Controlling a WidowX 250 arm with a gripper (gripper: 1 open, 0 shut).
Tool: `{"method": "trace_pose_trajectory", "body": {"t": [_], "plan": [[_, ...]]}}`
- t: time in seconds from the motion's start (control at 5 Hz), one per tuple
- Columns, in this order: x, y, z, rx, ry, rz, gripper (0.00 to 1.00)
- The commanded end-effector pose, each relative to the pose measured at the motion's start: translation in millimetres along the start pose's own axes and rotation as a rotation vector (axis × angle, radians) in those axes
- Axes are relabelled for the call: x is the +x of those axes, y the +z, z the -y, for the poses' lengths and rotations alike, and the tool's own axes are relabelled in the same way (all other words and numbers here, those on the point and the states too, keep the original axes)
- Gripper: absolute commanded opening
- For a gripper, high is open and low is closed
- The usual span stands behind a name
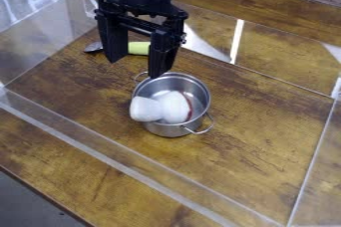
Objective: Remove the mushroom from the silver pot and put it on the table
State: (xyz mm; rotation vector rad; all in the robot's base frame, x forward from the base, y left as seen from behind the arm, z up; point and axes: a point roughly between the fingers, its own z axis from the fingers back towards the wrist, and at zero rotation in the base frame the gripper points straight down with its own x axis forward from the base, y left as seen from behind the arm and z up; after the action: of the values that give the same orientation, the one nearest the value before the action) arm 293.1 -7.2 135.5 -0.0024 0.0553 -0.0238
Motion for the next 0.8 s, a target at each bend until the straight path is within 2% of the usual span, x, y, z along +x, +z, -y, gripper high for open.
{"method": "trace_pose_trajectory", "body": {"t": [0.0,0.2,0.6], "plan": [[2.5,-17.7,-4,-0.01,-0.005,-0.012,1.0],[9.6,-38.9,-7,-0.019,-0.013,0.002,1.0],[39.6,-53.9,-9,-0.024,-0.005,0.068,1.0]]}}
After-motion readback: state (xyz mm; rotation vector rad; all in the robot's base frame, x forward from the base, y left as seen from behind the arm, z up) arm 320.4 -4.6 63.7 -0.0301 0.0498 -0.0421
